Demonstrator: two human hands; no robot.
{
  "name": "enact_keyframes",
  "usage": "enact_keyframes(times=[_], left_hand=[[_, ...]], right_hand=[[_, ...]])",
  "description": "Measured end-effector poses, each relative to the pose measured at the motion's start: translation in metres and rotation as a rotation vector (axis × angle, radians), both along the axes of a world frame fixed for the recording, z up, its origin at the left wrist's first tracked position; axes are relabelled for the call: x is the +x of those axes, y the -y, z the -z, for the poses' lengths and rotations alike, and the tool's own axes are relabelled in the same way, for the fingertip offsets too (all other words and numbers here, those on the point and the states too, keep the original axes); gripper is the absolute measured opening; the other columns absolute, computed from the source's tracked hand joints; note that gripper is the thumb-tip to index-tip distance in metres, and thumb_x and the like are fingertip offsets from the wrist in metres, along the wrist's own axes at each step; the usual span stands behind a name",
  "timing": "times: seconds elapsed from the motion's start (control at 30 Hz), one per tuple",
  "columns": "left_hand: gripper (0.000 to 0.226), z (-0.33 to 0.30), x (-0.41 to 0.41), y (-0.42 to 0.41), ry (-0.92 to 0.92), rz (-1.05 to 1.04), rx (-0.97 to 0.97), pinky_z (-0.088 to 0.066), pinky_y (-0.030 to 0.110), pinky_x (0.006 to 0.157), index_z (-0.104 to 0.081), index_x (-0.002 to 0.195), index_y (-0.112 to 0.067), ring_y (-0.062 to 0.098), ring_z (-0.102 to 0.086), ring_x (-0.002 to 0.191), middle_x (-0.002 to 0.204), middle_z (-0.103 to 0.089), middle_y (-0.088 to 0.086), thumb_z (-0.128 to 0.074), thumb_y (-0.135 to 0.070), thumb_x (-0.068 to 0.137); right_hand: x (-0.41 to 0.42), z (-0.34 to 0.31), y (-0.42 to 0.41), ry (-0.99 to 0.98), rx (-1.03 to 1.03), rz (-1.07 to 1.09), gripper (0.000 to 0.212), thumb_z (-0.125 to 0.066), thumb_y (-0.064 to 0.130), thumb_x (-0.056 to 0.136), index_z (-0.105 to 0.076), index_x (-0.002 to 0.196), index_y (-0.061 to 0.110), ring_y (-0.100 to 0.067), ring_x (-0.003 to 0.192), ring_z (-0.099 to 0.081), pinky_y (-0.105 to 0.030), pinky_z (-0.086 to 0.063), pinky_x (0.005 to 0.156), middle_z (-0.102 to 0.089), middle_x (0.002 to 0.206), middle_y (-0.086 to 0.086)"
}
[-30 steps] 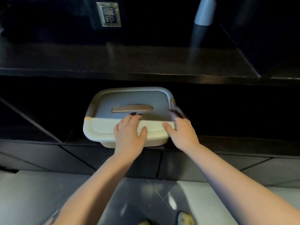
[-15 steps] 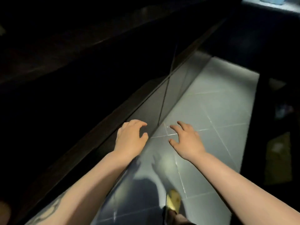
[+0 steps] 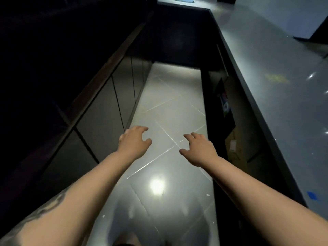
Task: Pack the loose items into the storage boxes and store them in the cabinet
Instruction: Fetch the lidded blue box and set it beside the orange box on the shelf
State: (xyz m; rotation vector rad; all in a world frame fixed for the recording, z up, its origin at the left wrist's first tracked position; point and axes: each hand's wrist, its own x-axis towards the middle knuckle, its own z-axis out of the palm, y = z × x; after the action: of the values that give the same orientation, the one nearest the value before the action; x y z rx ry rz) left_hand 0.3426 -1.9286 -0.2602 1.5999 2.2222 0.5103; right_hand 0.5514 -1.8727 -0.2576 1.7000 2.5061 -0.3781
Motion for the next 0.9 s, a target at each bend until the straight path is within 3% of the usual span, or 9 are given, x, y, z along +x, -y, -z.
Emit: enact_keyframes(times=[0.5, 0.77, 0.9], left_hand=[[0.048, -0.002, -0.095, -0.397, -0.059, 0.182, -0.043, -0.033, 0.037, 0.102, -0.046, 0.134, -0.025, 0.026, -0.041, 0.127, 0.141, -0.045, 0.001, -0.053, -0.03, 0.086], [0.049, -0.021, -0.096, -0.615, -0.034, 0.23, 0.029, -0.034, 0.036, 0.102, -0.046, 0.135, -0.025, 0.024, -0.04, 0.129, 0.142, -0.045, 0.001, -0.054, -0.028, 0.087], [0.046, -0.038, -0.104, -0.72, -0.015, 0.177, 0.092, -0.04, 0.038, 0.098, -0.048, 0.133, -0.026, 0.023, -0.045, 0.125, 0.137, -0.049, 0.002, -0.054, -0.029, 0.088]], right_hand=[[-0.093, -0.007, -0.35, -0.051, 0.021, 0.219, 0.056, -0.05, 0.043, 0.088, -0.038, 0.138, 0.02, -0.023, 0.129, -0.034, -0.036, -0.033, 0.099, -0.041, 0.139, 0.0], [-0.099, -0.019, -0.561, -0.101, 0.073, 0.298, 0.06, -0.049, 0.044, 0.089, -0.034, 0.142, 0.021, -0.024, 0.133, -0.031, -0.038, -0.032, 0.102, -0.036, 0.146, 0.0], [-0.093, -0.037, -0.675, -0.162, 0.091, 0.312, 0.058, -0.052, 0.043, 0.088, -0.039, 0.14, 0.022, -0.024, 0.129, -0.038, -0.038, -0.038, 0.095, -0.043, 0.142, 0.001]])
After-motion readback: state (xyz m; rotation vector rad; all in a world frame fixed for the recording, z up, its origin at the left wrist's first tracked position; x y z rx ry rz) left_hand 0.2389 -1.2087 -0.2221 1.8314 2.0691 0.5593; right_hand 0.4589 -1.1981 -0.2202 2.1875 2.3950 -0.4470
